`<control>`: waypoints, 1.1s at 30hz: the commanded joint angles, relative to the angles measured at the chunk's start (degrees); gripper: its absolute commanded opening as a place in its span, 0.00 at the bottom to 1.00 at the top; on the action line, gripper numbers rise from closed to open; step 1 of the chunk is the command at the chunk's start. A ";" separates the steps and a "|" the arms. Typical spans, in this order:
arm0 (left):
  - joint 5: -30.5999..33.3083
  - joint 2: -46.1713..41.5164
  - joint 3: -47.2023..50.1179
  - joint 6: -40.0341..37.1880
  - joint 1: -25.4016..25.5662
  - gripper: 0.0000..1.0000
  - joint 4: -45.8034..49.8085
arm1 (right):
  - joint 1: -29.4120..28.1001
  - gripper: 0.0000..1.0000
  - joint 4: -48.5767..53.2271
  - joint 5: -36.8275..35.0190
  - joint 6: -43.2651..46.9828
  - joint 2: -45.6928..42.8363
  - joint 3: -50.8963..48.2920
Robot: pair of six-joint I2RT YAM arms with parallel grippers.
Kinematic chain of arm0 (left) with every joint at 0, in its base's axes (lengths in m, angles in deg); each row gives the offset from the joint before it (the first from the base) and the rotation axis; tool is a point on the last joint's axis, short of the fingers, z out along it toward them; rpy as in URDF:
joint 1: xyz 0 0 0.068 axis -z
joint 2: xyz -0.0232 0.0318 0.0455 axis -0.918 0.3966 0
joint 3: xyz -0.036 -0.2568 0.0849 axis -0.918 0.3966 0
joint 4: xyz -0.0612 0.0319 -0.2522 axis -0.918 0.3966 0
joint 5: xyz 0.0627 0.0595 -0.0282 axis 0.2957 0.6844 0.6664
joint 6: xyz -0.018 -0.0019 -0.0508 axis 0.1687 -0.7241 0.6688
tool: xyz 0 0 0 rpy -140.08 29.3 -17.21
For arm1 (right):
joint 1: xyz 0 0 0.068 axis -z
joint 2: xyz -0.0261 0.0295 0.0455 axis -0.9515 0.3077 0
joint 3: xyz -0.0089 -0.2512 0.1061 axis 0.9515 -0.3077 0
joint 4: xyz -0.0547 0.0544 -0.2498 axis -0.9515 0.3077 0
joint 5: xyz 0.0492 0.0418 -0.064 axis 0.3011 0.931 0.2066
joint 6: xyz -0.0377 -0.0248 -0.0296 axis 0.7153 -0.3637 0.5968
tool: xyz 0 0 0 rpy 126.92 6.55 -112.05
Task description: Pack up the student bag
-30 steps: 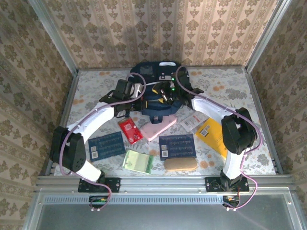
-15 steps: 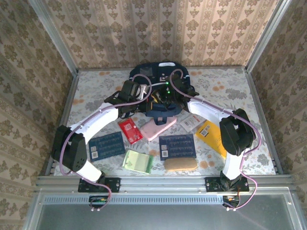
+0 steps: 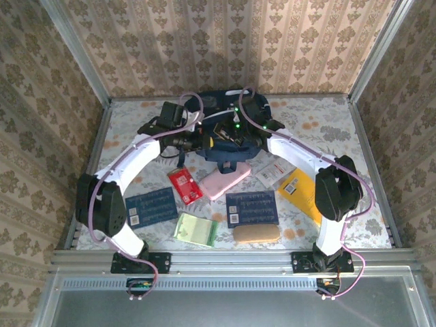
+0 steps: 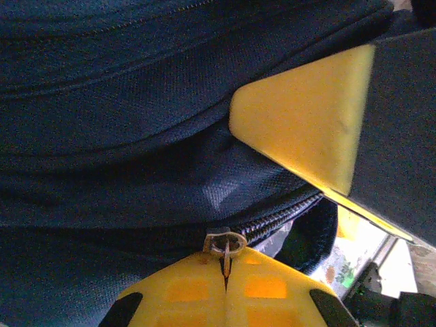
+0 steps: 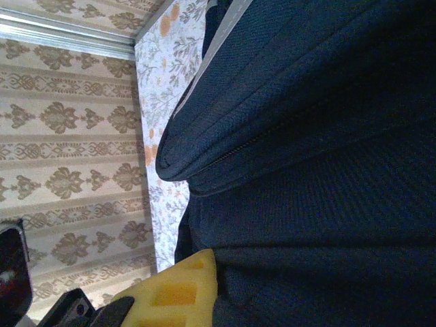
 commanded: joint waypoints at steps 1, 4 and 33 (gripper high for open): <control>-1.45 1.21 -2.17 -0.18 -0.97 0.00 1.27 | -0.28 0.00 2.74 1.33 4.69 -0.21 2.32; -3.56 1.88 -2.46 3.31 -0.97 0.00 -1.67 | -1.08 0.00 2.31 1.07 4.56 0.26 1.72; -8.94 -0.94 2.46 22.16 -4.19 0.00 -10.06 | -1.42 0.00 3.05 1.42 10.28 0.62 0.11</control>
